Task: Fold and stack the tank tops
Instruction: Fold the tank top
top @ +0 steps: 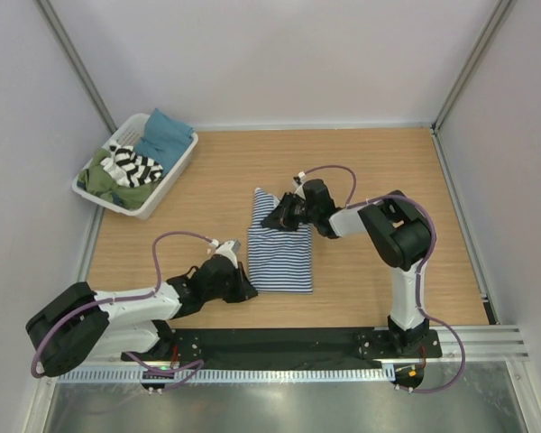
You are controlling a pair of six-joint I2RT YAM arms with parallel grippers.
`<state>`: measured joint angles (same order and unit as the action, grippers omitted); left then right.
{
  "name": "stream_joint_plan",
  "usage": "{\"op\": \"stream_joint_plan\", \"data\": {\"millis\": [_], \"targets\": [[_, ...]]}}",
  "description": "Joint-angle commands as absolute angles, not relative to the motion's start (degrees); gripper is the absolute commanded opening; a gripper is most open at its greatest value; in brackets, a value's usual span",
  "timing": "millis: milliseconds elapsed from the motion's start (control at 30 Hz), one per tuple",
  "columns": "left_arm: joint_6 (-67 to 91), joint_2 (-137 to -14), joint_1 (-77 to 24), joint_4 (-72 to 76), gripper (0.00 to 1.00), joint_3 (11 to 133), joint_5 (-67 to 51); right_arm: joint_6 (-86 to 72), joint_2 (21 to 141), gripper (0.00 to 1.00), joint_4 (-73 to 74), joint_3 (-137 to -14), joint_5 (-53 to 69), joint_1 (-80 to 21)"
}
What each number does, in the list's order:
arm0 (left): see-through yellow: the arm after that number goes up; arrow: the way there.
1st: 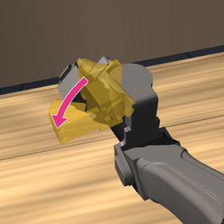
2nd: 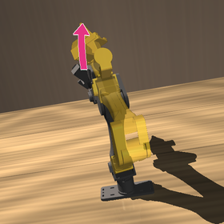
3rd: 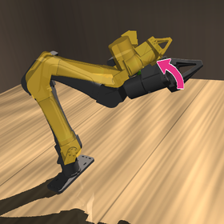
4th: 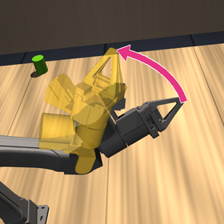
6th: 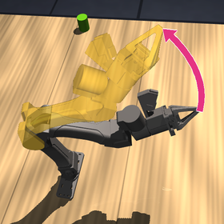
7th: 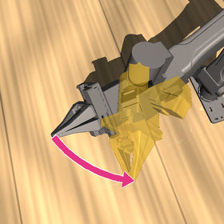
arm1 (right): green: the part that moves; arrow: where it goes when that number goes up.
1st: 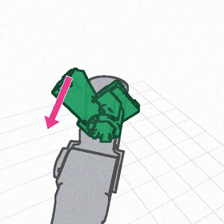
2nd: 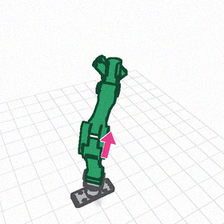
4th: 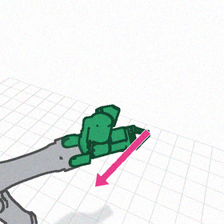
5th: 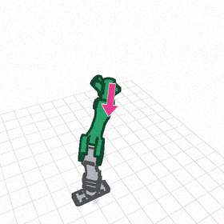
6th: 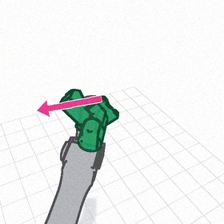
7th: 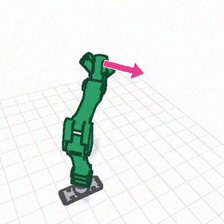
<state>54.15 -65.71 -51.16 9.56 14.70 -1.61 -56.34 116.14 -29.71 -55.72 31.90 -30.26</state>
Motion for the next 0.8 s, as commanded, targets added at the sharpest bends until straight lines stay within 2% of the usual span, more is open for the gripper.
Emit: {"op": "stream_joint_plan", "data": {"millis": [0, 167, 267, 300, 367, 500, 600, 767], "targets": [[54.40, -65.65, -51.42, 6.77, 0.03, 14.59, -2.02, -55.90, 113.12, 0.20, -28.04, -57.48, 31.82, -30.50], [54.40, -65.22, -51.42, 5.63, 0.11, 15.64, -2.02, -48.71, 101.45, 0.44, -17.25, -56.78, 29.98, -31.20], [54.58, -64.16, -51.33, 4.40, 0.20, 16.08, -1.93, -42.82, 93.21, 0.51, -6.88, -55.29, 26.29, -31.73], [54.67, -63.12, -51.42, 3.87, 0.29, 16.08, -1.59, -41.32, 91.34, 0.53, -4.25, -54.76, 25.15, -31.82], [54.84, -61.27, -51.33, 2.21, 0.41, 16.26, -1.06, -37.19, 85.29, 0.55, 4.63, -52.74, 19.88, -32.52], [54.76, -57.93, -51.42, -1.83, 0.49, 16.79, -0.53, -33.40, 76.58, 0.56, 15.10, -47.47, 11.44, -33.13], [54.32, -56.17, -51.42, -5.27, 0.51, 17.40, 1.49, -32.78, 72.18, 0.56, 21.51, -42.55, 7.22, -34.27], [53.96, -54.93, -51.42, -6.33, 0.50, 18.02, 2.37, -34.36, 65.66, 0.57, 23.99, -33.06, 2.90, -37.35]]}}
